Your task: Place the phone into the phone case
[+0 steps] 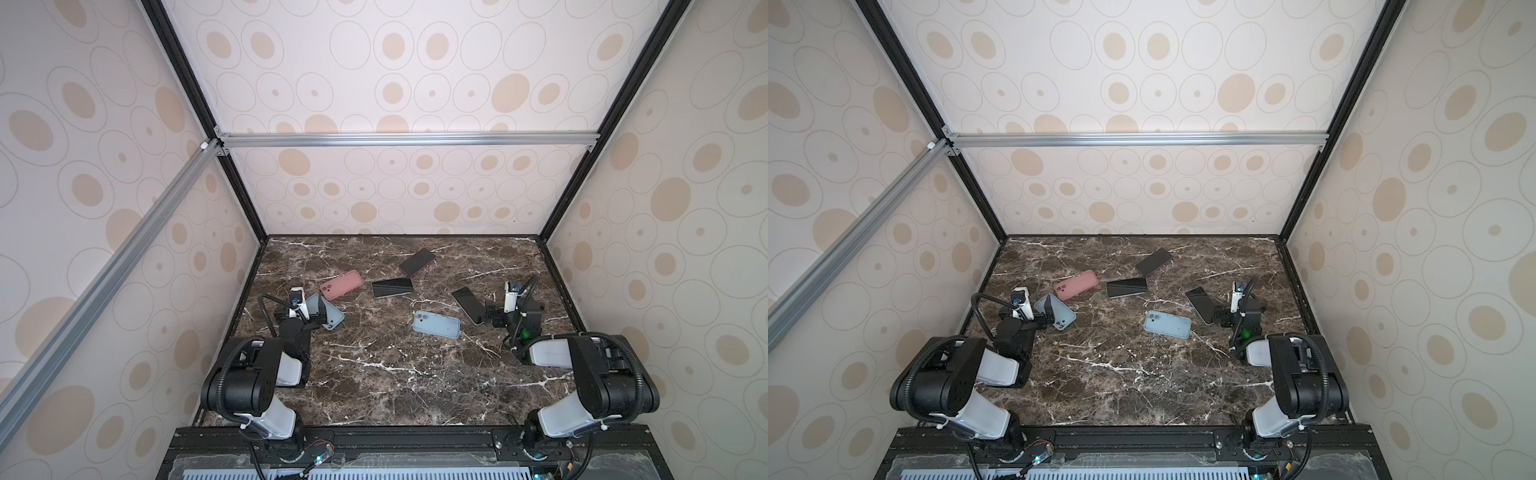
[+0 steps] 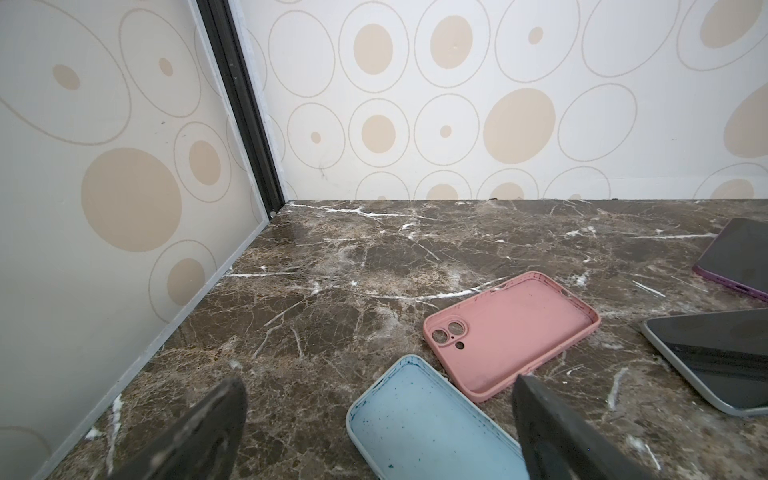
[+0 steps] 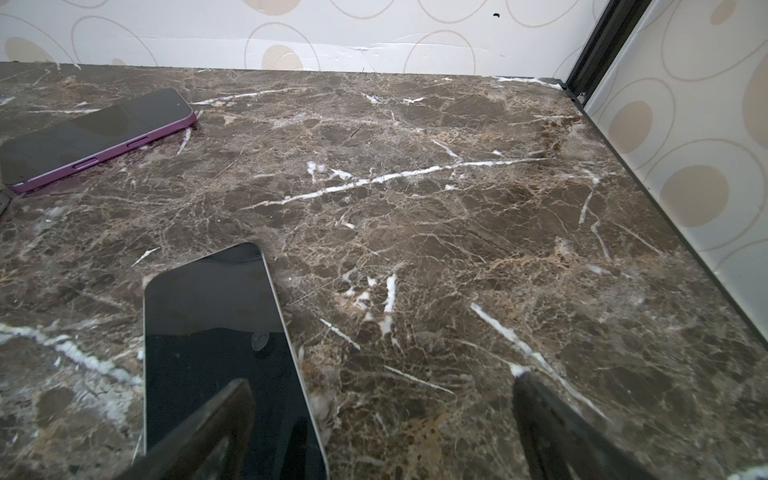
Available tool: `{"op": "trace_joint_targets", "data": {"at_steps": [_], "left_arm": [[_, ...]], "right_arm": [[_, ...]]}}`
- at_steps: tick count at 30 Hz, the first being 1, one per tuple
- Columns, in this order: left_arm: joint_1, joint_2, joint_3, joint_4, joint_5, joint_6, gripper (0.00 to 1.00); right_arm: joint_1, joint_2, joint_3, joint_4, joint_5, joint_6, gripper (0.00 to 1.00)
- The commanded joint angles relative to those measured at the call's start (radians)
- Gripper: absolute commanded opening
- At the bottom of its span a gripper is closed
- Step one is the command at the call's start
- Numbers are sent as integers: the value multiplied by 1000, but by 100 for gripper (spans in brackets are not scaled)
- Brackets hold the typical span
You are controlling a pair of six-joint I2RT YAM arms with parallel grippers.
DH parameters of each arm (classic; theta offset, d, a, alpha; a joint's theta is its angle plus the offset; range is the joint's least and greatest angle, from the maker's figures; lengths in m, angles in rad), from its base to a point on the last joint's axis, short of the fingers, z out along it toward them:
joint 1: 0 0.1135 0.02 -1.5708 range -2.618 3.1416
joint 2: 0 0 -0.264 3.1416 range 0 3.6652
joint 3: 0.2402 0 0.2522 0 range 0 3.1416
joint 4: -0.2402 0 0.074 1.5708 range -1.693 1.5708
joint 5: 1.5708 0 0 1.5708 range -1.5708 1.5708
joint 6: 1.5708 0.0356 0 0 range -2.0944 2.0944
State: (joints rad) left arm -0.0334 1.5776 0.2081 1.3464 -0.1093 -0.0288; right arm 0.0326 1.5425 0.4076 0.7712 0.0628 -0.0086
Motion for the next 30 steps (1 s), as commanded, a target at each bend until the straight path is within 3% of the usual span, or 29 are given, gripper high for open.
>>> {"op": "trace_joint_targets", "data": {"at_steps": [1, 30], "left_arm": [[3, 4, 24, -1, 10, 16, 100], [3, 2, 21, 5, -4, 12, 100]], "right_arm": [[1, -5, 17, 16, -2, 0, 100], [2, -19, 16, 15, -2, -1, 100]]}}
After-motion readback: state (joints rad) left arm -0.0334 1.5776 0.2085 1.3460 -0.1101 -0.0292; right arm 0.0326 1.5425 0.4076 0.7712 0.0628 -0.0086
